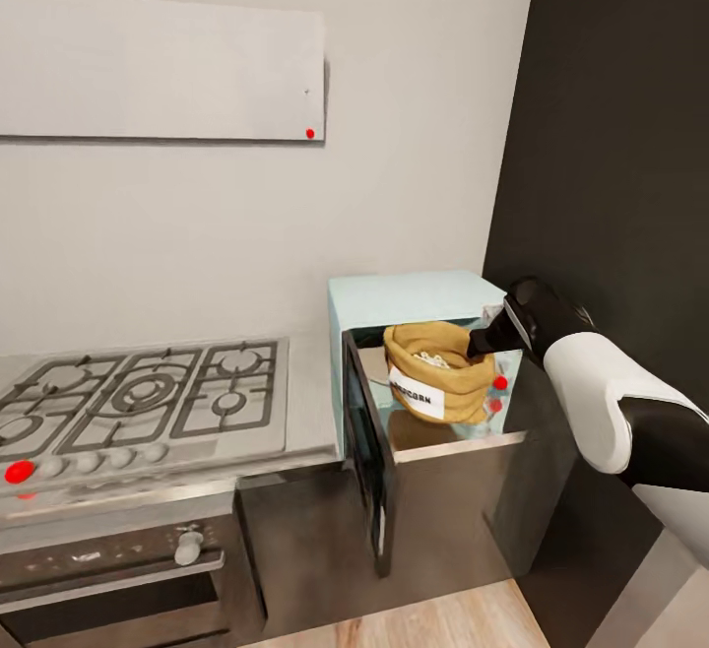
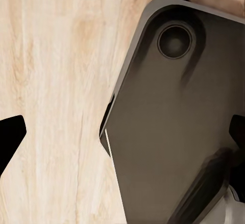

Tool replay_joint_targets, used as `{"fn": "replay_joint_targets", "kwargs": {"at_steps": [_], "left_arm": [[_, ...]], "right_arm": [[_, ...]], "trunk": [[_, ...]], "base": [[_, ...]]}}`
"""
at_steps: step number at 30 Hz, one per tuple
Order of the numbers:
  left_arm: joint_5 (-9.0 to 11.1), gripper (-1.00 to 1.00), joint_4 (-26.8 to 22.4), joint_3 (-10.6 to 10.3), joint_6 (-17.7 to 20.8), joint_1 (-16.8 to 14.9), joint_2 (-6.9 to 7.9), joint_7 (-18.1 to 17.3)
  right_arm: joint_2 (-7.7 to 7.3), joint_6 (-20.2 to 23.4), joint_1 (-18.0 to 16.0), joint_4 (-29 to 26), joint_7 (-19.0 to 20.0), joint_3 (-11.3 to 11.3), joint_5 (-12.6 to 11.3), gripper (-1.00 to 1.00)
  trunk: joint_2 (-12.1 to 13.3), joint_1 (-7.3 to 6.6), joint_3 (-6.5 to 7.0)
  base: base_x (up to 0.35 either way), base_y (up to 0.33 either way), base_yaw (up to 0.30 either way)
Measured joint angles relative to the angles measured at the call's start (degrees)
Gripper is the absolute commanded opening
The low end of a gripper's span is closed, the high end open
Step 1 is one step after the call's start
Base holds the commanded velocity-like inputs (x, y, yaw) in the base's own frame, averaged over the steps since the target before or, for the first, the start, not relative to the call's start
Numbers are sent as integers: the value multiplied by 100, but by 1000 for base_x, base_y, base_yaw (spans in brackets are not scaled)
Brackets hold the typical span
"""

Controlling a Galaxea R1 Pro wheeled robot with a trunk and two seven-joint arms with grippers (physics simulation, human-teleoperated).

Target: In the kitchen, take the popcorn bag from the countertop, put it into the microwave, and heat it until the popcorn is cooked so the cooked popcorn ends up inside the bag.

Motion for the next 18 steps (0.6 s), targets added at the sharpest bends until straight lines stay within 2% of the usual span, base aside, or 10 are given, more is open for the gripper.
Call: {"fn": "replay_joint_targets", "kwargs": {"at_steps": [7, 15, 18], "left_arm": [[0, 100, 1, 0, 2, 0, 0, 0], [0, 100, 1, -1, -3, 0, 0, 0], [0, 100, 2, 0, -4, 0, -5, 0]], "right_arm": [[6, 8, -3, 51, 0, -29, -113, -100], [17, 6, -4, 64, 18, -30, -130, -100], [150, 11, 58, 62, 25, -48, -204, -100]], "trunk": [[-1, 0, 1], [-1, 1, 1], [-1, 2, 1]], "base": [[247, 0, 0], [217, 0, 0], [63, 0, 0]]}}
